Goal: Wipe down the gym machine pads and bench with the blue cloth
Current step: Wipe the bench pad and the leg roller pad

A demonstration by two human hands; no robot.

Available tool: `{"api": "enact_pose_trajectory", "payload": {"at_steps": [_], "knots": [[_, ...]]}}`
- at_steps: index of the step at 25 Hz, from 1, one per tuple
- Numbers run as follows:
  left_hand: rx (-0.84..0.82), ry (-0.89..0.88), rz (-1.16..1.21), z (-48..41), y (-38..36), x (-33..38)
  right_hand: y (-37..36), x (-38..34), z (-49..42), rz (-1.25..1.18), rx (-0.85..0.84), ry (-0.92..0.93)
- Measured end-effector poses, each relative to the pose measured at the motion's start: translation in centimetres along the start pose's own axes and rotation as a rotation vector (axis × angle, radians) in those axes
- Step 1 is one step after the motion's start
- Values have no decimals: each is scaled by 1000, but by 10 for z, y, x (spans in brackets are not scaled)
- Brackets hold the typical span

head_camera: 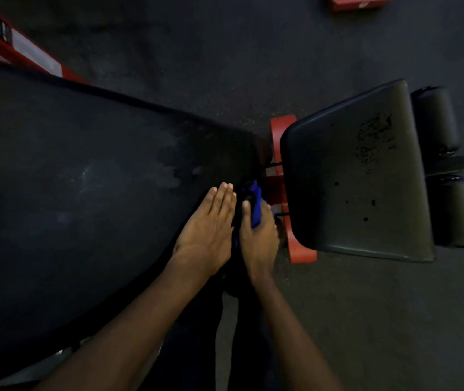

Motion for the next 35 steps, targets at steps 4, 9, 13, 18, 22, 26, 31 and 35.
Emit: {"api": "enact_pose_trajectory", "payload": {"at_steps": [4,9,13,18,22,26,31,35], "knots": [[31,25,13,-2,-1,1,-3,0,-28,4,2,52],[89,151,231,-27,-3,8,19,-1,-88,106,-82,57],[196,160,736,-72,-9,42,131,-14,-107,322,89,434],[129,213,1019,-146,-16,94,200,62,-176,987,126,570],[127,275,1031,-166,-26,105,194,50,-232,1024,144,591],[160,233,1056,-160,-36,98,175,4,-265,973,295,429],[189,202,1102,-153,-47,97,128,60,-148,1123,-31,942],[177,193,1135,-147,-51,103,154,80,-149,1131,-85,1004]]}}
Point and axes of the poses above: each hand's wrist, its own z-axis away from the middle knuckle, its own y-axis out of the back of the hand, x = y × z, the point moved 8 cm from there along -z, towards the middle knuckle, and after that the axes turned 11 degrees about z, right-handed, at the moved point
